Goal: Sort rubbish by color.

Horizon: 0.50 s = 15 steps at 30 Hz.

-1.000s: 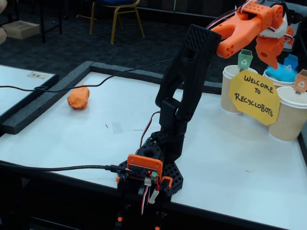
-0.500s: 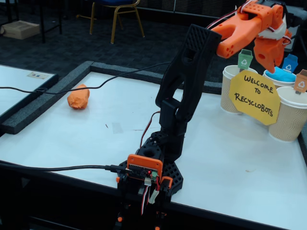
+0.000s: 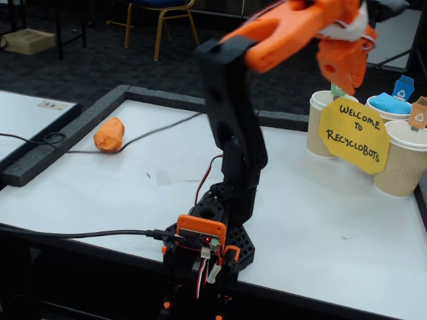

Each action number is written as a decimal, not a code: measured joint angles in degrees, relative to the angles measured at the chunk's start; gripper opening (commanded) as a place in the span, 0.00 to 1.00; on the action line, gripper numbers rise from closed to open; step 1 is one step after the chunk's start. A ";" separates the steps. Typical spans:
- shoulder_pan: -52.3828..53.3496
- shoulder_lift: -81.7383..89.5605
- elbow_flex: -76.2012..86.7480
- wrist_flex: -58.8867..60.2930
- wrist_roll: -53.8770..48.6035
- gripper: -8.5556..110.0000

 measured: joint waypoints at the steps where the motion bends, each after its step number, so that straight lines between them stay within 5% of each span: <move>1: 0.18 4.57 3.08 0.00 0.00 0.07; 15: 0.44 51.94 20.39 7.82 0.00 0.07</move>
